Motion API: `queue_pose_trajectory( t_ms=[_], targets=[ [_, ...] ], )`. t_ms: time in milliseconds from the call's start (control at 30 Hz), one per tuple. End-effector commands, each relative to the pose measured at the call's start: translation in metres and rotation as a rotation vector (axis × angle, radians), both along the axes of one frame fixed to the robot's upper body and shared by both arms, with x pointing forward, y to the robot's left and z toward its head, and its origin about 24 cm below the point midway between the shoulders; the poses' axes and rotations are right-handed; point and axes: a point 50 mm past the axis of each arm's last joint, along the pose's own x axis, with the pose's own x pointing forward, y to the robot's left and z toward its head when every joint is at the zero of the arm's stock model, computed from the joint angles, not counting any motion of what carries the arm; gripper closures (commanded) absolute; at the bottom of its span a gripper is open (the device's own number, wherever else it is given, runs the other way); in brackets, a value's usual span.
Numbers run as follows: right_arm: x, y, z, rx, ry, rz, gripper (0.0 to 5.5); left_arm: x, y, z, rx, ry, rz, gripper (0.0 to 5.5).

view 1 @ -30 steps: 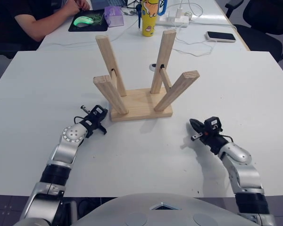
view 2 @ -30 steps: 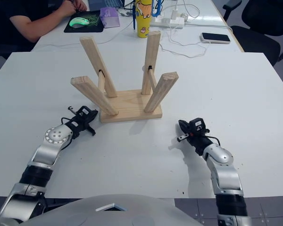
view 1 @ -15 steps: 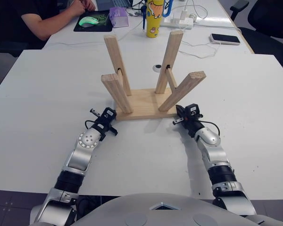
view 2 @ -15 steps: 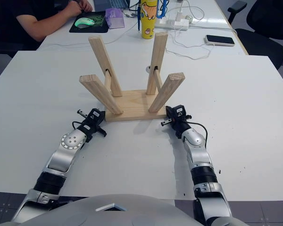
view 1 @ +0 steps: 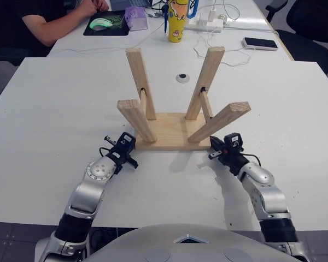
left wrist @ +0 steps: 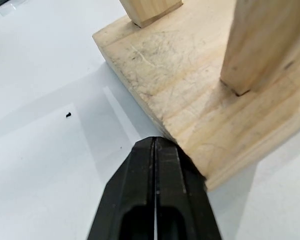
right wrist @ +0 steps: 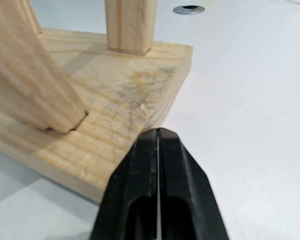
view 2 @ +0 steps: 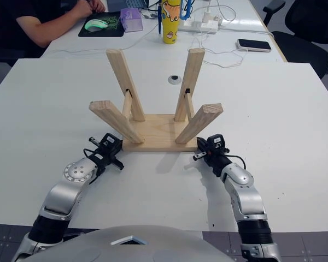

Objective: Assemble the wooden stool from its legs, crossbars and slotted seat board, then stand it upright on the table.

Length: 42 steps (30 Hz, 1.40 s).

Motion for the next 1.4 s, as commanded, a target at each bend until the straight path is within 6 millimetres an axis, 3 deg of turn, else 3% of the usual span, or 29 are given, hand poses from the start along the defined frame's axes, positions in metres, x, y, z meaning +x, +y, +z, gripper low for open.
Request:
queue_pose_trajectory(
  t_ms=[33,333,533,733,933,1167,1300,1400],
  targets=[
    [-0.004,0.046,0.025,0.187,-0.042,0.257,5.48,-0.006,-0.04,0.028,-0.226,-0.036,-0.185,5.5],
    [-0.01,0.04,0.04,0.229,-0.031,0.237,5.48,-0.004,-0.035,0.051,-0.268,-0.069,-0.191,5.5],
    [-0.006,0.04,0.062,0.258,-0.082,0.235,5.48,0.005,-0.028,0.07,-0.256,-0.117,-0.199,5.5],
    [0.004,0.041,0.073,0.279,-0.11,0.228,5.48,0.01,-0.021,0.072,-0.233,-0.125,-0.194,5.5],
    [0.018,0.033,0.062,0.253,-0.117,0.142,5.48,0.021,-0.016,0.071,-0.172,-0.186,-0.144,5.5],
    [0.03,0.036,0.069,0.268,-0.175,0.123,5.48,0.039,-0.008,0.085,-0.169,-0.321,-0.038,5.5],
    [0.033,0.023,0.06,0.202,-0.184,0.044,5.48,0.044,0.007,0.075,-0.126,-0.353,0.059,5.5],
    [0.038,0.006,0.048,0.107,-0.225,-0.088,5.48,0.048,0.03,0.057,0.024,-0.428,0.187,5.5]
  ],
)
